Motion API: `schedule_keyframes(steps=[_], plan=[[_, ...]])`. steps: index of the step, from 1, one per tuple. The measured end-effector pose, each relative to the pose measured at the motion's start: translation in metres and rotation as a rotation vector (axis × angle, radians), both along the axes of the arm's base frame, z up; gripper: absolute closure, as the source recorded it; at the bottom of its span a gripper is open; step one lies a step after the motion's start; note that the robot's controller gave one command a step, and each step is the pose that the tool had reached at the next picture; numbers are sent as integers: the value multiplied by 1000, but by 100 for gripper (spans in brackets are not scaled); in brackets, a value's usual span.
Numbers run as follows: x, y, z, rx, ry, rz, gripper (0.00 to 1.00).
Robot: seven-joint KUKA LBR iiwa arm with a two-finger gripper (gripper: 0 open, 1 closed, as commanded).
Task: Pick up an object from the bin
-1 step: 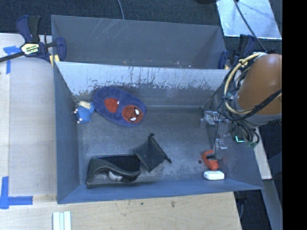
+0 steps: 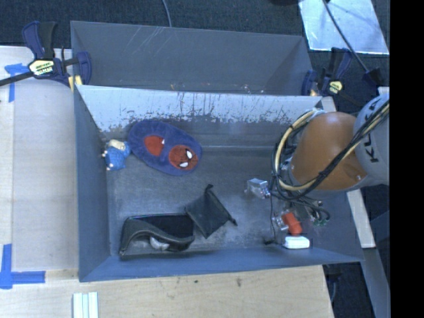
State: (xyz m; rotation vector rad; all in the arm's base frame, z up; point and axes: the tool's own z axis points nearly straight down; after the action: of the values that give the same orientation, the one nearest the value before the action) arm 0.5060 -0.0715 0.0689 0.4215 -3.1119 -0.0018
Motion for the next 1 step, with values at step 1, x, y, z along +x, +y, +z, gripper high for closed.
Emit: schedule_keyframes(steps=[1], plan=[[-3, -22, 87, -4, -11, 101, 0]])
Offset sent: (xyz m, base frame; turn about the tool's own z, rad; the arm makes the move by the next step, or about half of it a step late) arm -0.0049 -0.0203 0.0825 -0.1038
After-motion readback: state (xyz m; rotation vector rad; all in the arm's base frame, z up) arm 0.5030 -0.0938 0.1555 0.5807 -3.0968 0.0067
